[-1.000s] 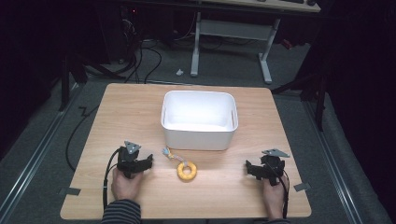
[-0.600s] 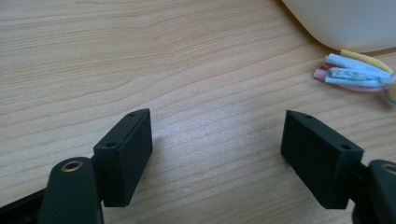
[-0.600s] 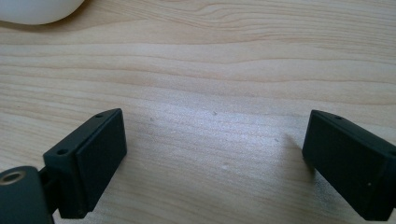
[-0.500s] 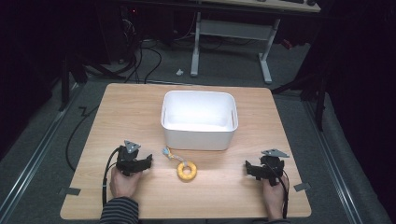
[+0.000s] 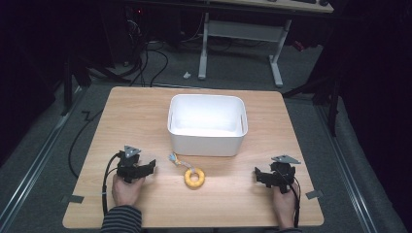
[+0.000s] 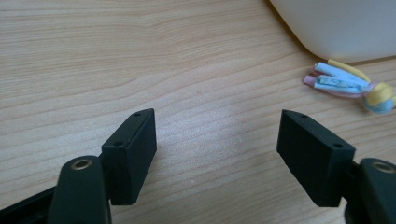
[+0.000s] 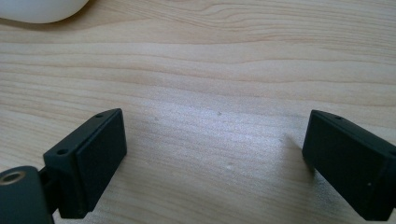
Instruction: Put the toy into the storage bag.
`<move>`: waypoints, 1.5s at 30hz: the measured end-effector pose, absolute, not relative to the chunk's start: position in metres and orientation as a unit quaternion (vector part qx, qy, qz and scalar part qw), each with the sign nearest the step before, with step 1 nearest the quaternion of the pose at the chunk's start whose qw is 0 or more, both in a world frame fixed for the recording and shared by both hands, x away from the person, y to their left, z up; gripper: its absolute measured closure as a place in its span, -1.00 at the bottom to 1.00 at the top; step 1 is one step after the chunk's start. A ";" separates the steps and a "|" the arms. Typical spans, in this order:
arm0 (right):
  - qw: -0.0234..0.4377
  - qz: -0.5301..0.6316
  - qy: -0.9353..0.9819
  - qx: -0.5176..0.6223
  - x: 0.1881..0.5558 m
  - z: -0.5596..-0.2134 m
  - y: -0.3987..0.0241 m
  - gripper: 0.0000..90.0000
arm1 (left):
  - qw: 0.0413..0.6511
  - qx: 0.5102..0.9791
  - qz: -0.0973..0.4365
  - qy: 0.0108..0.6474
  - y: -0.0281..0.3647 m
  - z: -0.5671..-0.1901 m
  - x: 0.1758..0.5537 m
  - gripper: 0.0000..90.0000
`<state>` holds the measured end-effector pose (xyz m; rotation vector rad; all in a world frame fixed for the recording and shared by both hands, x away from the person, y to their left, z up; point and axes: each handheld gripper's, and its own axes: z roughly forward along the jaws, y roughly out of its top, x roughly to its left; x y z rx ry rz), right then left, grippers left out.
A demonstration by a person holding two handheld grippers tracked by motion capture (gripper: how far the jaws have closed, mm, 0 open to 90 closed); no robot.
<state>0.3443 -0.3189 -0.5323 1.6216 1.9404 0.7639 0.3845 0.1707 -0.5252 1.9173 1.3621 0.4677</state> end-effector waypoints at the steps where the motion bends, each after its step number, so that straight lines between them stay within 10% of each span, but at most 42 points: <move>1: 0.248 0.279 0.713 0.594 0.344 -0.532 -0.319 -0.86 | 0.368 0.742 0.177 0.532 0.172 -0.523 0.384 -0.36; 45: 0.243 0.282 0.721 0.585 0.343 -0.532 -0.317 -0.86 | 0.360 0.790 0.182 0.462 0.132 -0.460 0.360 -0.25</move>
